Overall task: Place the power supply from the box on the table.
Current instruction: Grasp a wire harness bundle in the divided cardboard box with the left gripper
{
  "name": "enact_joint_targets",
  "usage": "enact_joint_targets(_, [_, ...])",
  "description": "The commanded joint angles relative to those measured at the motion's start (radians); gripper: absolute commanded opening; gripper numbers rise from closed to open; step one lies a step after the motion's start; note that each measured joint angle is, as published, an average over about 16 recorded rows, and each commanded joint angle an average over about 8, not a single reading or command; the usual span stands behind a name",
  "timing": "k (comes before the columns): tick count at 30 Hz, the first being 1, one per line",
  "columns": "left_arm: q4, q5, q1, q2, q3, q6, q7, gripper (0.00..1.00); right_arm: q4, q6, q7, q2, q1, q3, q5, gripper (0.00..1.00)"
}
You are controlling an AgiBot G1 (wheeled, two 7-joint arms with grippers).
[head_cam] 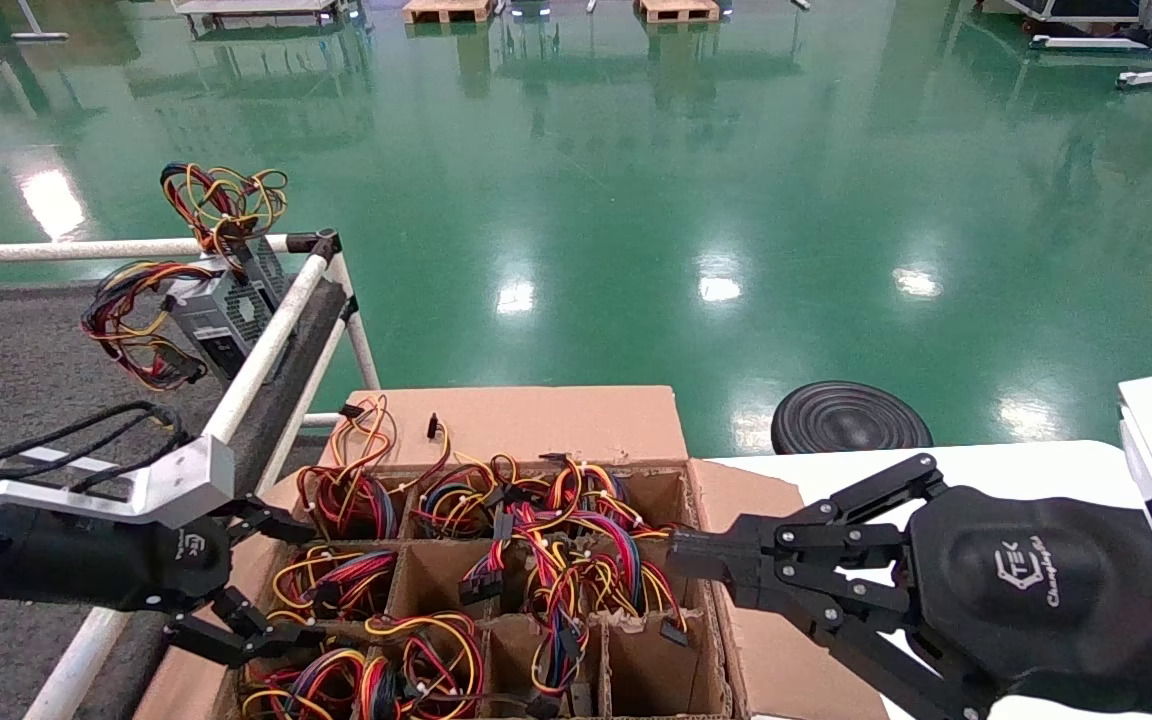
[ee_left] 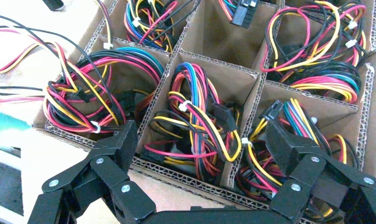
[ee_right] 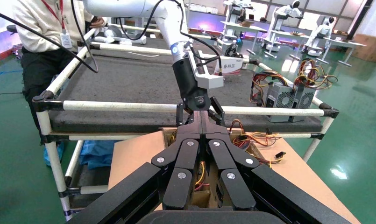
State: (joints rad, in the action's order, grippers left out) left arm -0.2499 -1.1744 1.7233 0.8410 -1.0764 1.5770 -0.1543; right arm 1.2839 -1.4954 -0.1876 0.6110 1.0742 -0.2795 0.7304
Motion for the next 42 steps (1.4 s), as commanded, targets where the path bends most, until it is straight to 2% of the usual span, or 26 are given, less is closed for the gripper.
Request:
enact_joint_targets(1, [0.012, 0.000, 0.003, 0.005, 0.000, 0.001, -0.004, 1.00, 0.000, 0.000, 0.000, 0.000, 0.000, 0.000, 0.000, 0.00])
enact_joint_targets(15, [0.073, 0.006, 0.001, 0.033, 0.004, -0.002, -0.030, 0.99, 0.000, 0.000, 0.000, 0.000, 0.000, 0.000, 0.000, 0.00])
enact_joint_targets(17, [0.078, 0.006, 0.000, 0.036, 0.005, -0.002, -0.033, 0.96, 0.000, 0.000, 0.000, 0.000, 0.000, 0.000, 0.000, 0.00])
enact_joint_targets(19, [0.084, 0.007, 0.000, 0.039, 0.006, -0.001, -0.035, 0.79, 0.000, 0.000, 0.000, 0.000, 0.000, 0.000, 0.000, 0.00])
enact_joint_targets(24, [0.098, 0.008, 0.000, 0.045, 0.007, -0.001, -0.042, 0.17, 0.000, 0.000, 0.000, 0.000, 0.000, 0.000, 0.000, 0.00])
enact_joint_targets(25, [0.101, 0.009, 0.000, 0.046, 0.007, 0.000, -0.044, 0.07, 0.000, 0.000, 0.000, 0.000, 0.000, 0.000, 0.000, 0.00])
enact_joint_targets(26, [0.104, 0.009, 0.000, 0.047, 0.007, 0.000, -0.046, 0.02, 0.000, 0.000, 0.000, 0.000, 0.000, 0.000, 0.000, 0.00])
enact_joint_targets(42, [0.143, 0.015, -0.003, 0.054, 0.012, 0.006, -0.069, 0.00, 0.000, 0.000, 0.000, 0.000, 0.000, 0.000, 0.000, 0.00])
